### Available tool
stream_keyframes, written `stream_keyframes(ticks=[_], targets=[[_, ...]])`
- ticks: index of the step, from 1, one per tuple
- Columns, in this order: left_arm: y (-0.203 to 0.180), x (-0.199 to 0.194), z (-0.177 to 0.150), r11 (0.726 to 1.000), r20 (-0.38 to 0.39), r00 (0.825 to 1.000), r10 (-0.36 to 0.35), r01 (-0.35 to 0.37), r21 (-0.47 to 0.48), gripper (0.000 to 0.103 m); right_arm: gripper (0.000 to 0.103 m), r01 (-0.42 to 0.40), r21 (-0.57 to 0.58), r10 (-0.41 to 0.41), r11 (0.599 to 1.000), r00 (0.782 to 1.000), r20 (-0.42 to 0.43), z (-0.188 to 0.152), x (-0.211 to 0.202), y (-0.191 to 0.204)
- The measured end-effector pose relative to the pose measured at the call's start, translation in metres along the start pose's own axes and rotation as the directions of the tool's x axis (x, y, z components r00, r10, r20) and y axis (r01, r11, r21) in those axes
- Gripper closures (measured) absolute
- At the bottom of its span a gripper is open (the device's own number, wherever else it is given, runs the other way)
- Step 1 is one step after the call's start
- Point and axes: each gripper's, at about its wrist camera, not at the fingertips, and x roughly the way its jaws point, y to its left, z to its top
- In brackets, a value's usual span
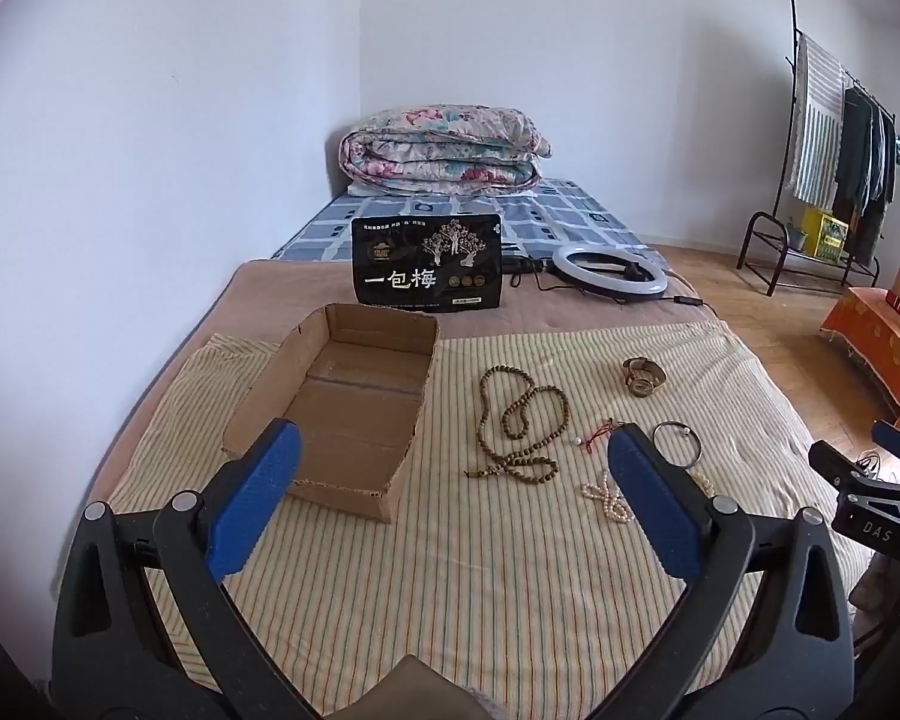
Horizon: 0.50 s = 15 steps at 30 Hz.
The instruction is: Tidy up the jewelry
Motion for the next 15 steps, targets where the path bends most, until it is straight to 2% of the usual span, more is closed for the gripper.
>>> stream_keyframes(ticks=[15], targets=[[-0.0019, -0.0034, 0.0081, 1.000, -0.010, 1.000, -0.006, 0.006, -0.012, 0.000, 0.000, -0.003, -0.010, 0.002, 1.000, 1.000, -0.014, 0.0005, 0.0023, 0.0017]])
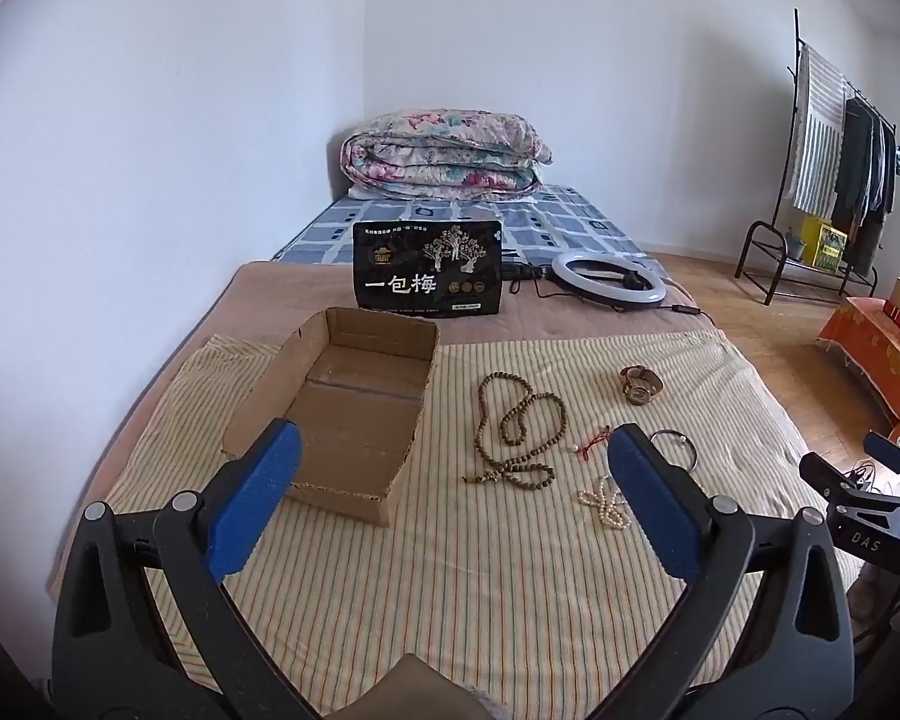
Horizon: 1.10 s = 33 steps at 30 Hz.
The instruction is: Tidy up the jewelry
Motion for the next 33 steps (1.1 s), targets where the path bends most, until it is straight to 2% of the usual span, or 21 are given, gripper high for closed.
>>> stream_keyframes(ticks=[33], targets=[[-0.0002, -0.0072, 0.0023, 1.000, 0.010, 1.000, -0.003, 0.003, -0.010, 0.000, 0.000, -0.017, 0.001, 0.017, 1.000, 1.000, -0.019, -0.0008, 0.0046, 0.0016]])
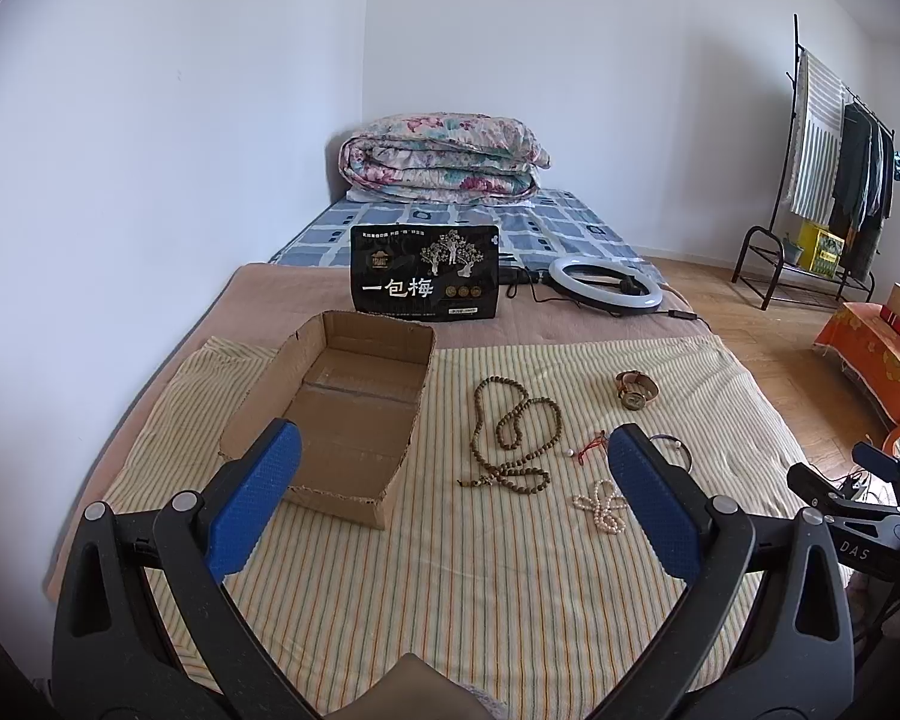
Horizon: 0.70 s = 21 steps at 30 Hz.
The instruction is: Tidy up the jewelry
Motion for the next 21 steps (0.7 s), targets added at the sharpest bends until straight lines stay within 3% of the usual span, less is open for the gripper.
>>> stream_keyframes(ticks=[21], targets=[[0.0003, -0.0005, 0.0002, 1.000, -0.002, 1.000, -0.001, 0.001, -0.003, 0.000, 0.000, -0.007, 0.006, 0.007, 1.000, 1.000, -0.006, 0.0001, 0.0008, -0.0003]])
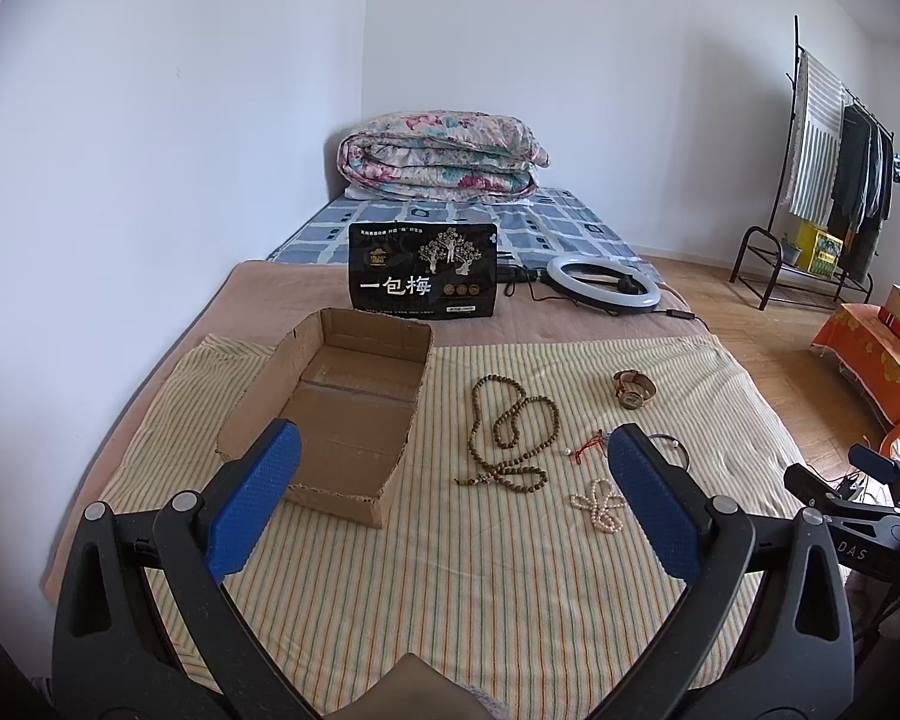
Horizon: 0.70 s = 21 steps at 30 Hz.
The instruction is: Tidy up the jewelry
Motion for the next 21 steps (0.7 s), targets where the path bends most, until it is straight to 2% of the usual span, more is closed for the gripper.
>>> stream_keyframes(ticks=[16, 21], targets=[[-0.0031, 0.0016, -0.0010, 1.000, -0.007, 1.000, -0.003, 0.003, 0.001, 0.000, 0.000, -0.001, -0.003, 0.001, 1.000, 1.000, -0.004, -0.0008, 0.0007, 0.0018], [-0.0066, 0.0090, -0.0061, 1.000, -0.033, 0.999, -0.002, 0.003, 0.010, 0.000, 0.000, 0.002, 0.002, -0.002, 1.000, 1.000, -0.007, -0.0017, 0.0018, 0.0005]])
